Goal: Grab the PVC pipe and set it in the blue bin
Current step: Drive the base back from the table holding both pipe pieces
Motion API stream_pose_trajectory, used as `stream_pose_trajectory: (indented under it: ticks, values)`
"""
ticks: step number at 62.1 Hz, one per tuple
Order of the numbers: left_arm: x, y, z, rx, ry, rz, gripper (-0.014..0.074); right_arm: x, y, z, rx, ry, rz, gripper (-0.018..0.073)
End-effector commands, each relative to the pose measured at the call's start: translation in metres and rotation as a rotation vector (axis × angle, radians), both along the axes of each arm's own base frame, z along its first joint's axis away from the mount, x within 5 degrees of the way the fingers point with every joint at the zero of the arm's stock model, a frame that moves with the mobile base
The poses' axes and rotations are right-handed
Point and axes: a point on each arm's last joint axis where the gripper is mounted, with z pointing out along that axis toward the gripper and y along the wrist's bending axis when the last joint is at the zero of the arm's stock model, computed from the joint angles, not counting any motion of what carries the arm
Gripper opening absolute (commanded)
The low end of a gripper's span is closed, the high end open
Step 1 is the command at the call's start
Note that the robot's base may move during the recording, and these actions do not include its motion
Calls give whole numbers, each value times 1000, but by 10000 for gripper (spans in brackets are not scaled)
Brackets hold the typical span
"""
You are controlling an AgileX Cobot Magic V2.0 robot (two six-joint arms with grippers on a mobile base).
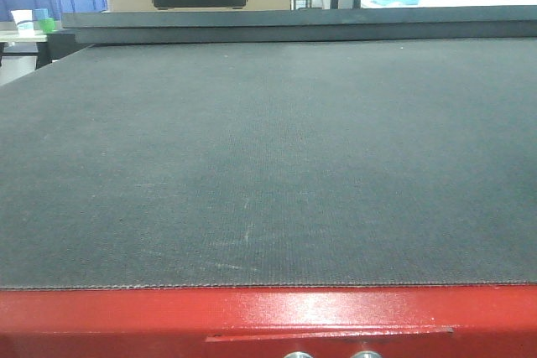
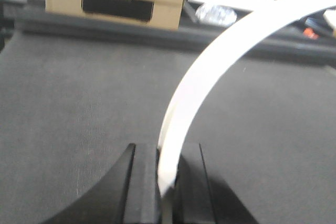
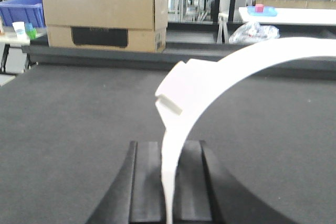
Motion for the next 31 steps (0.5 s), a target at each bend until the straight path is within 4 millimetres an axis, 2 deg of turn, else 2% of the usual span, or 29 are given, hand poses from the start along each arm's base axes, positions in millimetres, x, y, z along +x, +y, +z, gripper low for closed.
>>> stream_pose_trajectory:
  ticks: [1, 12, 31]
  values:
    - [-16, 3, 8, -23, -87, 3, -111, -12, -3, 2, -6, -48, -4, -168]
    - [-32, 6, 16, -29, -166, 6, -111, -21, -5, 3, 0, -72, -4, -168]
    - [-33, 7, 16, 5, -170, 13, -111, -21, -5, 6, 11, -105, -2, -168]
